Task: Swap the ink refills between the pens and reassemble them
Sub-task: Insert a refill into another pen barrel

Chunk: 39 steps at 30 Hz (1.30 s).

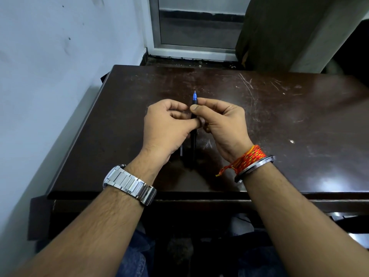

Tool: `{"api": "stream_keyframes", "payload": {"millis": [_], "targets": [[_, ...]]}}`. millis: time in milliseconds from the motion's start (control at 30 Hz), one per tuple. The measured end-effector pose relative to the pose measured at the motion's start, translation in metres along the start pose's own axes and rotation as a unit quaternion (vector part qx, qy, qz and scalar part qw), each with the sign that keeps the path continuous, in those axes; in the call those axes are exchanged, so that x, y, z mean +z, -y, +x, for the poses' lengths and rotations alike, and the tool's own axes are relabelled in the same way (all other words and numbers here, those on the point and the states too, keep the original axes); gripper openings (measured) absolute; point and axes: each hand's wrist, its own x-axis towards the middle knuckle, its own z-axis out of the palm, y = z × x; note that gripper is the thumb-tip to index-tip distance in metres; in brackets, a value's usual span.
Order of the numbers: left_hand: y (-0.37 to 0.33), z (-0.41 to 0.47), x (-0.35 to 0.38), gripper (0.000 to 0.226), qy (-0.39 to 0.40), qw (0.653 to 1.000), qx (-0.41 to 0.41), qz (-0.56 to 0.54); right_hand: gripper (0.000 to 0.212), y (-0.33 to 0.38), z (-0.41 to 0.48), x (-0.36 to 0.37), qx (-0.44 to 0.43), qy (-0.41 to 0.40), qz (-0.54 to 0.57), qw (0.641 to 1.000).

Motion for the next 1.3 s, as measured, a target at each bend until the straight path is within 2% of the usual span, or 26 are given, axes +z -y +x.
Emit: {"api": "stream_keyframes", "payload": {"millis": [400,533,833,900,1000,1133,1200,1233,1300], "targets": [[0.001,0.000,-0.001,0.035,0.026,1.000,-0.013,0.004,0.015,-0.002,0.000,0.000,0.000,0.003,0.006,1.000],[-0.002,-0.001,0.001,0.011,0.058,0.997,-0.039,-0.012,0.011,-0.001,0.001,0.000,0.000,-0.002,0.008,1.000],[-0.005,0.000,-0.002,0.053,0.054,0.998,-0.038,0.008,0.010,0.001,0.000,0.000,0.043,0.029,0.024,0.998],[-0.006,0.000,-0.004,0.050,0.043,0.999,-0.028,0.017,0.012,0.000,0.001,0.000,0.031,0.017,0.006,0.999],[-0.005,0.000,-0.003,0.034,0.036,0.999,-0.002,0.037,0.014,-0.001,0.000,0.000,0.021,0.001,-0.001,1.000],[-0.001,0.003,-0.006,0.031,0.034,0.998,-0.006,0.044,0.010,-0.001,0.002,-0.001,0.030,-0.009,-0.002,1.000],[0.002,0.007,-0.009,0.028,0.009,0.999,-0.024,0.045,0.013,-0.004,0.005,-0.002,0.027,-0.032,-0.061,0.997],[0.003,0.009,-0.010,0.026,-0.002,0.998,-0.031,0.046,0.013,-0.008,0.007,-0.003,0.015,-0.047,-0.130,0.990],[0.004,0.011,-0.011,0.025,-0.018,0.998,-0.044,0.050,0.010,-0.016,0.008,-0.006,-0.010,-0.060,-0.296,0.953]]}}
